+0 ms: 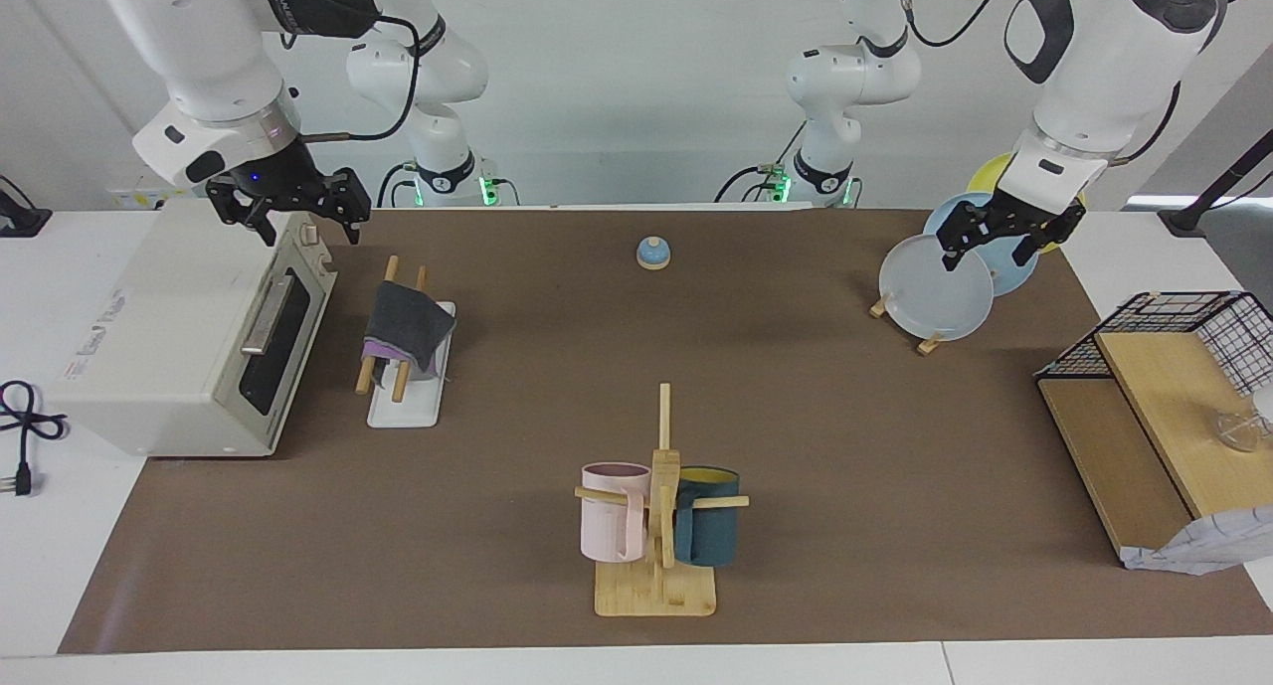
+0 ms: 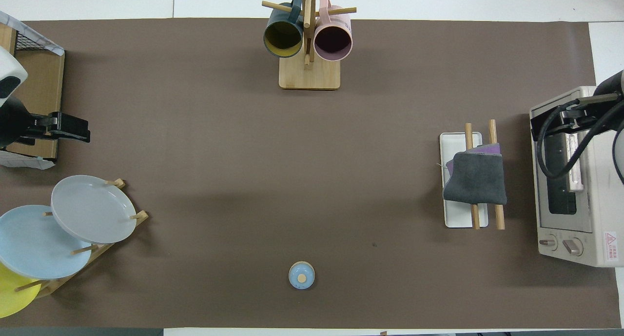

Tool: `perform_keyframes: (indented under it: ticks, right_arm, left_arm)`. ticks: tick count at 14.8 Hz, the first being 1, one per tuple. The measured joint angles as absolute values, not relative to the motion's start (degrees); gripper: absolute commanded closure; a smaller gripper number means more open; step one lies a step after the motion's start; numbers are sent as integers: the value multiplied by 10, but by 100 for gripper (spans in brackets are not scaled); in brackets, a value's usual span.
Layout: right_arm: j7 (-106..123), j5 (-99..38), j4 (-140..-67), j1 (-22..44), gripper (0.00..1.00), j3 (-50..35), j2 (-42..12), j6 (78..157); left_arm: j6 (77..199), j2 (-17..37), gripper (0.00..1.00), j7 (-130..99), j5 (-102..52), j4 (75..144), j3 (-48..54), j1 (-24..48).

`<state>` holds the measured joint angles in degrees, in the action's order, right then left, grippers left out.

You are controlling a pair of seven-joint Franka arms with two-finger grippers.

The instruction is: Fold towel and hang on rack

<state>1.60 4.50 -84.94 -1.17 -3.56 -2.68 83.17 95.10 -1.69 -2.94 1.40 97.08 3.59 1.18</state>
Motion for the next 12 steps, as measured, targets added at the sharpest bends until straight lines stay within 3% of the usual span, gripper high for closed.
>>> perform_keyframes:
  ticks: [12]
  right_arm:
    - [6, 23, -844, -19, 0, -31, -27, 838]
  left_arm:
    - [951, -17, 0, -29, 14, 971, 36, 12]
